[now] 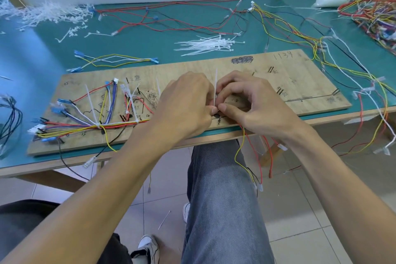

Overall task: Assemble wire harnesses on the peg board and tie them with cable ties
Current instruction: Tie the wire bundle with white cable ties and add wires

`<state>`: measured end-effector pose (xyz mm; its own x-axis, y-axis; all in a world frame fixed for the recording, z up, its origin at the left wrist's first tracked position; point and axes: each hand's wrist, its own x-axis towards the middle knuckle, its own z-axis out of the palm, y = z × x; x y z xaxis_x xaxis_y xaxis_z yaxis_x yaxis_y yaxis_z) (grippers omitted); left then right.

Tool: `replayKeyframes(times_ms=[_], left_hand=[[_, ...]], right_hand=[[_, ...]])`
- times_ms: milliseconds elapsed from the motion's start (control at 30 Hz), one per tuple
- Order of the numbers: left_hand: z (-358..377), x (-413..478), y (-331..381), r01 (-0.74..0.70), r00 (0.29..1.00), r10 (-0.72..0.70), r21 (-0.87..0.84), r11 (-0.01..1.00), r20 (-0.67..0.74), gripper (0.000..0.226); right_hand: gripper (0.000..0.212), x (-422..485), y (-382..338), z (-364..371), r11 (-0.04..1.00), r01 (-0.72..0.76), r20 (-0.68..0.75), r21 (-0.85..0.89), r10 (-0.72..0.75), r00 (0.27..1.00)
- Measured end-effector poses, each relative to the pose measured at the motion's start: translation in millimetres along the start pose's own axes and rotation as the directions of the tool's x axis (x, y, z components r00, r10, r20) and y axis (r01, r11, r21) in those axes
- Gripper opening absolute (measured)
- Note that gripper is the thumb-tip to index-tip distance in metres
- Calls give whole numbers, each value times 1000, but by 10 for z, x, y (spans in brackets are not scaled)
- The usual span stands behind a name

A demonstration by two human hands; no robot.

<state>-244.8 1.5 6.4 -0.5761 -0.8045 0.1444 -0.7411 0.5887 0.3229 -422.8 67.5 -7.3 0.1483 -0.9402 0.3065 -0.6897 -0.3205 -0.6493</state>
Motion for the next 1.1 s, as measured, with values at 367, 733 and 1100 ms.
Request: replayKeyframes(times_ms=[367, 733, 1100], left_hand=[[-181, -41, -110, -224, 972, 208, 164, 961, 110, 26], [-377, -65, -219, -310, 931, 241, 243, 919, 276, 40], [-732, -878, -433, -242, 951, 204, -145, 959, -234, 22]], right_hand=[[18, 18, 88, 29, 999, 40, 0, 8, -40, 999], [9, 32, 37, 83, 989, 88, -40, -121, -94, 995], [10, 18, 14, 81, 987, 96, -5, -130, -97, 995]])
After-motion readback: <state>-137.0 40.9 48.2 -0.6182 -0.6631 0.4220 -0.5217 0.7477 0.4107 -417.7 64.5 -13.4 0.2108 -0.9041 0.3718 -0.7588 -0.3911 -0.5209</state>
